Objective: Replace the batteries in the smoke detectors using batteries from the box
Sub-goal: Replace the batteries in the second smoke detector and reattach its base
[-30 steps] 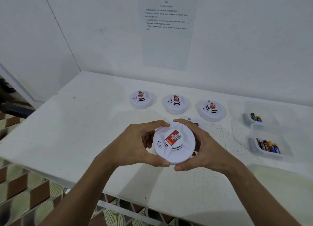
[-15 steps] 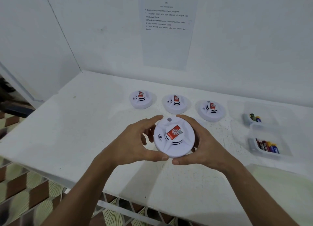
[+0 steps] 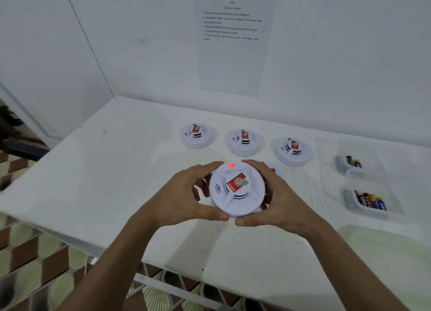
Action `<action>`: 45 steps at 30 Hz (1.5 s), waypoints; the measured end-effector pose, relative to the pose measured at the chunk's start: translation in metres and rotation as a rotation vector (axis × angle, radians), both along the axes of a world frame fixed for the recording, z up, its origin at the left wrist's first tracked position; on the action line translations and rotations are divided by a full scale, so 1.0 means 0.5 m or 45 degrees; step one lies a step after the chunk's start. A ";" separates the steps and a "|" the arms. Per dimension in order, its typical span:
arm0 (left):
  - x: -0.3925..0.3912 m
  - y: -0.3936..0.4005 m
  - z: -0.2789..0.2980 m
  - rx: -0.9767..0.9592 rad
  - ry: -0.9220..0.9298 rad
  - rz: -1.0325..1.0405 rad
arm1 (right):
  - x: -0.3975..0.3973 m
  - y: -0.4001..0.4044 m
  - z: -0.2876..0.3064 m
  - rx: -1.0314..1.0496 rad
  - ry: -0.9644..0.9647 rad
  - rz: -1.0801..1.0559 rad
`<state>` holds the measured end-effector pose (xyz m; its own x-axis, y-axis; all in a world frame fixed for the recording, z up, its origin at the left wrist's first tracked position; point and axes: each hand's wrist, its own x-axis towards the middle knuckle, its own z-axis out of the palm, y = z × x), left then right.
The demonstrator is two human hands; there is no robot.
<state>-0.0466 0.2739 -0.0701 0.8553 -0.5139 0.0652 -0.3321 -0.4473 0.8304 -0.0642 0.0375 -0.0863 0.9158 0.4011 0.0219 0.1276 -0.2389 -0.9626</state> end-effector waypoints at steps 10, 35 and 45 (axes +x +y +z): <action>0.002 0.000 0.009 -0.045 0.032 -0.017 | 0.009 0.003 -0.007 -0.044 0.004 -0.031; 0.016 0.018 -0.014 -0.009 0.061 -0.005 | 0.024 0.045 -0.056 -0.088 0.045 -0.136; 0.055 0.040 -0.019 -0.020 0.038 -0.001 | 0.052 0.071 -0.053 -0.059 -0.002 -0.181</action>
<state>-0.0191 0.2939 -0.0794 0.8564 -0.5140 0.0479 -0.3076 -0.4337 0.8469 -0.0382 0.0728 -0.1126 0.9634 0.2679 0.0079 0.0910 -0.2992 -0.9498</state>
